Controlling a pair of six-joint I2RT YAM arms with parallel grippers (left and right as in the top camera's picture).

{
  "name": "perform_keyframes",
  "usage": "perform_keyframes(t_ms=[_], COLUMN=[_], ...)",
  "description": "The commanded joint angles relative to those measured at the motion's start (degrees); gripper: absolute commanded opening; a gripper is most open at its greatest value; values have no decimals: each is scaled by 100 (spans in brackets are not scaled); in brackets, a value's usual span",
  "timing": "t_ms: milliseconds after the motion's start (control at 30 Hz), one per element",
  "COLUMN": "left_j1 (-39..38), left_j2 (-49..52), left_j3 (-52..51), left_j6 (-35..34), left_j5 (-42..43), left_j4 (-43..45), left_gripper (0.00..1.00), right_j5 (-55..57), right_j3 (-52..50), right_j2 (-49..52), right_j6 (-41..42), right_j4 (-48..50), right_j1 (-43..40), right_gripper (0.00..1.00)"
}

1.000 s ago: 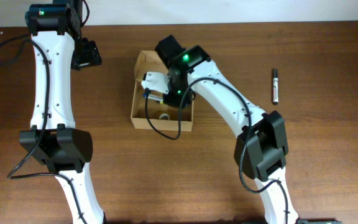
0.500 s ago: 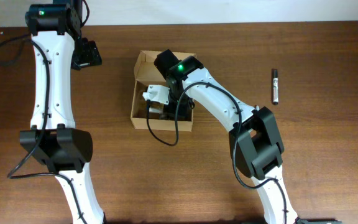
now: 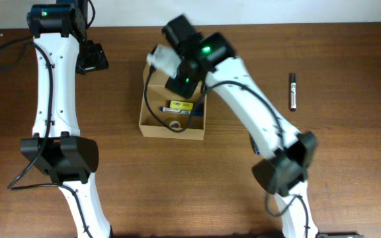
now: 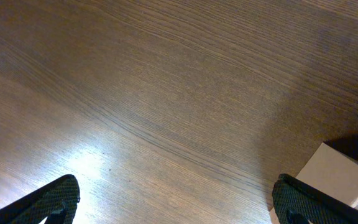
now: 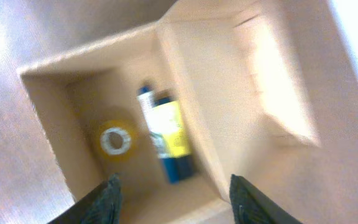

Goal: Pack container

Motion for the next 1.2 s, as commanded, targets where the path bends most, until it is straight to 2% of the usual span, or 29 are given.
perform_keyframes(t_ms=[0,133,300,433,600,833,967,1167], left_j1=[-2,-2,-2,-2,-2,-2,-2,-2], left_j2=[-20,-20,-20,-20,-20,-20,-20,-20], left_j3=[-31,-31,-31,-31,-31,-31,-31,-31], left_j6=[26,26,26,26,26,26,26,26], left_j5=[2,2,2,2,2,2,2,2], left_j4=[9,9,9,9,11,9,11,9], left_gripper=[100,100,100,100,100,100,100,100], right_j5=[778,973,868,203,-81,-258,-238,-111], right_j3=[264,251,-208,-1027,-2354,-3202,-3309,-3309], right_j2=[-656,-745,-721,-710,-575,-267,-50,304], right_j6=[610,1403,2205,2232,2232,2277,2638,3442], right_j4=[-50,-96,-125,85,461,872,1180,1515], right_j1=[-247,-977,-2291,-3279,-4070,-4380,-4367,-4369], right_gripper=[57,57,57,59,59,55,55,50])
